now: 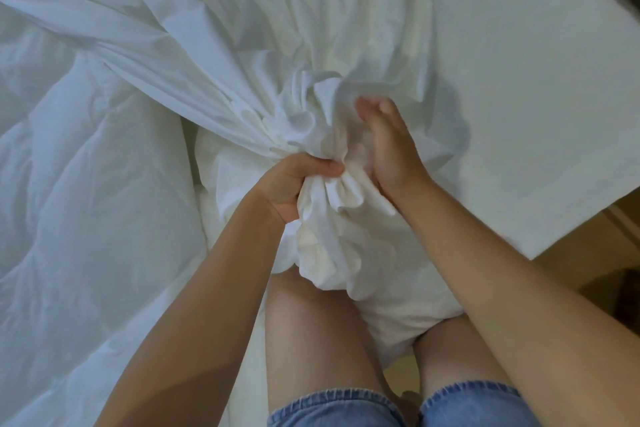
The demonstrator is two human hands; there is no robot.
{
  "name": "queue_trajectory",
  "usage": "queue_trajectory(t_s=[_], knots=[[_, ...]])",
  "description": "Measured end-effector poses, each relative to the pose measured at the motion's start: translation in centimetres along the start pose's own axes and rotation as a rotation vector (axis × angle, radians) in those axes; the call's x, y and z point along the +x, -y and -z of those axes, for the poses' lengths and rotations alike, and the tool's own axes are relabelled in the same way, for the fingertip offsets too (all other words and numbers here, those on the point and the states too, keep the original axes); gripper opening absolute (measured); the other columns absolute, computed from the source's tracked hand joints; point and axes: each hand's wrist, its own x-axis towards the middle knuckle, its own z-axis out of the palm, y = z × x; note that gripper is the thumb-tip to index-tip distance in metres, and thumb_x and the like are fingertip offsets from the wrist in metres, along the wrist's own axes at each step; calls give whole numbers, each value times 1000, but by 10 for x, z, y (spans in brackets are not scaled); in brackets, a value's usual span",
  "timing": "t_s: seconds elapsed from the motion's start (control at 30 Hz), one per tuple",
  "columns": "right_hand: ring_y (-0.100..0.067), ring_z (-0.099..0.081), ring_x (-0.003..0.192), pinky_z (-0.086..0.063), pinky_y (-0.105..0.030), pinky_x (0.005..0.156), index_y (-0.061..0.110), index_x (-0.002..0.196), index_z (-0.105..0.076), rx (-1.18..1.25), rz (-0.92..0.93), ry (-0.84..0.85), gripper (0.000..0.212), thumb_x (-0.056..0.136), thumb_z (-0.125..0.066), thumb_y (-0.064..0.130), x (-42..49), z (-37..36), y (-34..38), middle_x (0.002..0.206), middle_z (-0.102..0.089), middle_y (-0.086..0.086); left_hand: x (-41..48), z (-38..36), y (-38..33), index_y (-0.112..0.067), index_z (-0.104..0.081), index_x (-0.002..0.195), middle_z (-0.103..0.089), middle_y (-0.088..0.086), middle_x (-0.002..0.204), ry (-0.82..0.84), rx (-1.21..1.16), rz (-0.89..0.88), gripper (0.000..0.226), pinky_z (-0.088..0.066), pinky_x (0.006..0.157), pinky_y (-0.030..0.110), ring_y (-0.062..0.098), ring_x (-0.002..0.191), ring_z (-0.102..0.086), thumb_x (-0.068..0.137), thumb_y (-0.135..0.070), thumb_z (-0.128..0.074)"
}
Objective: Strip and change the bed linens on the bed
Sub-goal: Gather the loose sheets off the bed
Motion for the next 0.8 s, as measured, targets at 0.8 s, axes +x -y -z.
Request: queue_trajectory(t_s=[0.8], knots=[[-1, -40, 60, -32, -16, 52, 16, 79, -38, -367, 132, -372, 20, 99, -38, 20, 4, 54, -19, 70, -43, 9, -3, 2, -3, -14, -76, 76, -72, 1, 71, 157, 49, -105, 41, -57, 63, 29, 17, 67, -70, 40, -26, -90]])
